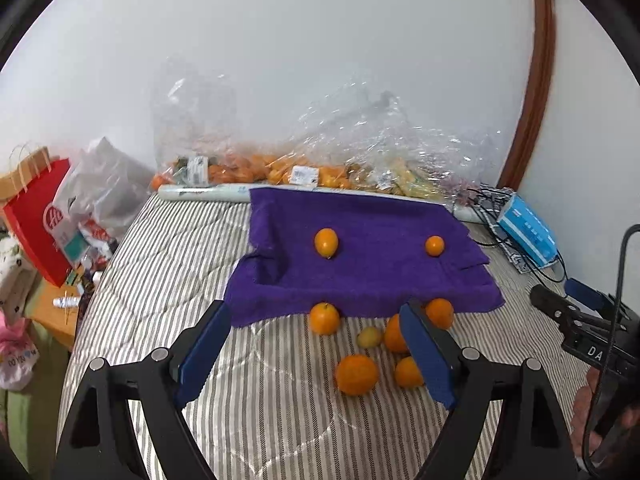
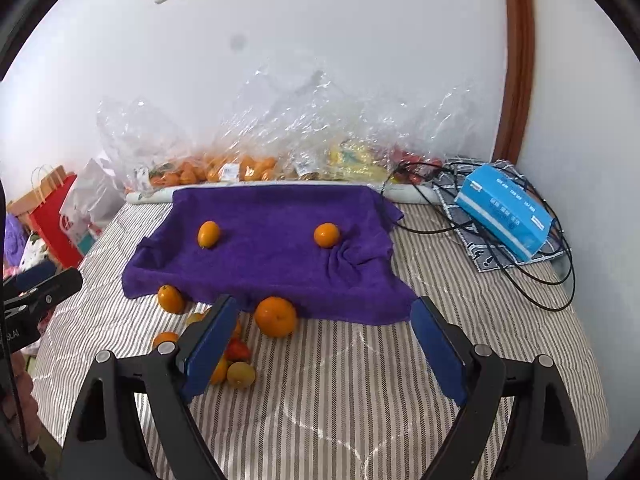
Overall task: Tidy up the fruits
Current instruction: 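Withdraw both open tools from the towel back toward the loose fruit, then grasp a large orange with the right tool while the left tool grasps another large orange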
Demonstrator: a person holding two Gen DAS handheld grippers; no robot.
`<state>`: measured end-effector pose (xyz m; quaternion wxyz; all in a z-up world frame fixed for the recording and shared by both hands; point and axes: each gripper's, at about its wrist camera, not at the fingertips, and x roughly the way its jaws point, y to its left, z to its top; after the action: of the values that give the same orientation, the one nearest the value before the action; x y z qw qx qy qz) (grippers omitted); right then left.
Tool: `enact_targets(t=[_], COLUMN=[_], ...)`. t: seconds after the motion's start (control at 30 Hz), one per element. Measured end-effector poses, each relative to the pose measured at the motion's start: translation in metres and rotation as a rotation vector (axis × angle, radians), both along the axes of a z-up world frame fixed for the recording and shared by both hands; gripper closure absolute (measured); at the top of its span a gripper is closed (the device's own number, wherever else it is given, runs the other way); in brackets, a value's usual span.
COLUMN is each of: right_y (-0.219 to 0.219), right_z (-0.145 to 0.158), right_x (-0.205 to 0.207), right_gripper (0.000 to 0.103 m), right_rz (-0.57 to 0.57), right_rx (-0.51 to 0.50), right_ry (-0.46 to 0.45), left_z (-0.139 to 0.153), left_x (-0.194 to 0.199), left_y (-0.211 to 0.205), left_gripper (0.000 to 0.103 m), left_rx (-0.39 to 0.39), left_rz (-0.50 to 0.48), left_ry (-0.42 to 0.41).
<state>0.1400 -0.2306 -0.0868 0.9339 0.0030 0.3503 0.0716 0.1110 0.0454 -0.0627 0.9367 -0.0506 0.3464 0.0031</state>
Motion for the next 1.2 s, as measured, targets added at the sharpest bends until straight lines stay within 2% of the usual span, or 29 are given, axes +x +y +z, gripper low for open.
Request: enact_targets(t=[0.07, 0.23, 0.3, 0.37, 0.47, 0.5, 0.73, 0.83, 0.9, 1.07, 1.2], right_y=[-0.004, -0.006, -0.003, 0.000, 0.007, 0.010, 0.031, 0.036, 0.039, 0.048, 0.052], right_z=[-0.004, -0.024, -0.029, -0.033, -0.037, -0.038, -0.045, -0.056, -0.064, -0.083, -0.090], right_x=[-0.001, 0.008, 0.009, 0.009, 0.011, 0.012, 0.021, 0.031, 0.038, 0.056, 0.064], right_gripper=[0.015, 0.017, 0.026, 0.028, 0.039, 0.040, 0.040, 0.045, 0.054, 0.059, 0.059], right_rz=[-0.016, 0.003, 0.022, 0.034, 0.056, 0.071, 0.114, 0.128, 0.136, 0.150, 0.160], right_rx=[0.029, 0.071, 0.073, 0.064, 0.064, 0.066, 0.029, 0.033, 0.034, 0.020, 0.028], right_ry=[-0.005, 0.064, 0.083, 0.089, 0.092, 0.095, 0.049, 0.071, 0.098, 0.151, 0.151], left_z=[-0.006, -0.018, -0.020, -0.022, -0.025, -0.026, -0.036, -0.044, -0.051, -0.061, -0.065], left_x=[0.000, 0.003, 0.005, 0.005, 0.008, 0.010, 0.025, 0.033, 0.039, 0.048, 0.051], left_y=[0.002, 0.011, 0.014, 0.017, 0.023, 0.024, 0.037, 0.043, 0.046, 0.054, 0.060], left_gripper=[0.018, 0.020, 0.023, 0.025, 0.031, 0.031, 0.032, 0.032, 0.032, 0.033, 0.033], left_rx=[-0.007, -0.019, -0.026, -0.034, -0.028, -0.028, -0.031, -0.027, -0.034, -0.067, -0.087], left_rz=[0.012, 0.035, 0.041, 0.036, 0.044, 0.043, 0.034, 0.047, 0.042, 0.036, 0.024], left_ry=[0.001, 0.030, 0.038, 0.041, 0.041, 0.044, 0.092, 0.106, 0.117, 0.131, 0.129])
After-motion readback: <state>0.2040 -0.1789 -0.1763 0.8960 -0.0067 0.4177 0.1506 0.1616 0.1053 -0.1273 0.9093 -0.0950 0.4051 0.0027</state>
